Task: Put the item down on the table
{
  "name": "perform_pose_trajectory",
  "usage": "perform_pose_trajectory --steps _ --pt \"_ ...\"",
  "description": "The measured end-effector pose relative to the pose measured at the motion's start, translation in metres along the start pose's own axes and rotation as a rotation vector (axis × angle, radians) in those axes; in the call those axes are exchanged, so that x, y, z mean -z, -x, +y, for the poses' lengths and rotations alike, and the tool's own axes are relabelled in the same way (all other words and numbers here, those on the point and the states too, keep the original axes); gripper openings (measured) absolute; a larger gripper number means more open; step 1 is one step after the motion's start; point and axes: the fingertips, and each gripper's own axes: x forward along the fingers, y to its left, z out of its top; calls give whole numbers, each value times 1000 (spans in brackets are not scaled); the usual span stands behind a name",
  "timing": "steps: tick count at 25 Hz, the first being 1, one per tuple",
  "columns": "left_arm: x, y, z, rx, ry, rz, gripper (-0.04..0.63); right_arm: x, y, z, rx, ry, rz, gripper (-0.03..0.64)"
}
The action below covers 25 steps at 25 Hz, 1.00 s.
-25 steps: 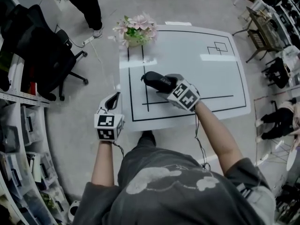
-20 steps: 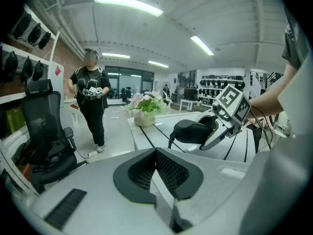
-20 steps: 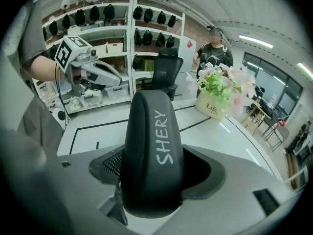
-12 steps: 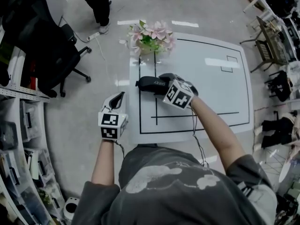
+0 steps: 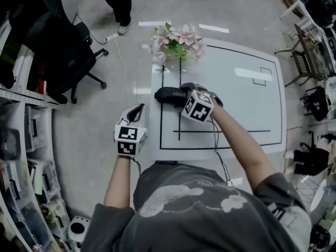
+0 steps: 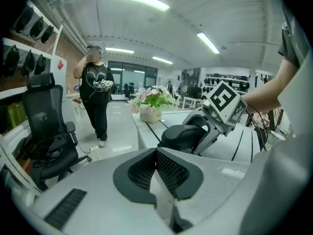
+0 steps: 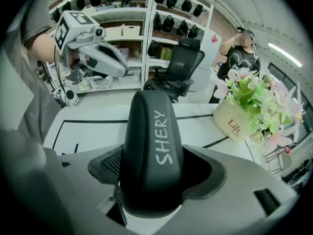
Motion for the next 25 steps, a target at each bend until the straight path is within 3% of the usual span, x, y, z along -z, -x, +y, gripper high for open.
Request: perform_pose_trajectory --steps 11,21,25 --pt "7 23 -7 -35 10 -10 3 0 9 12 6 8 -43 416" --pt "0 50 -31 -77 -3 -41 2 -9 53 19 45 -98 -179 417" --pt "-4 70 -46 -93 -14 -71 2 -12 79 25 114 -146 -249 414"
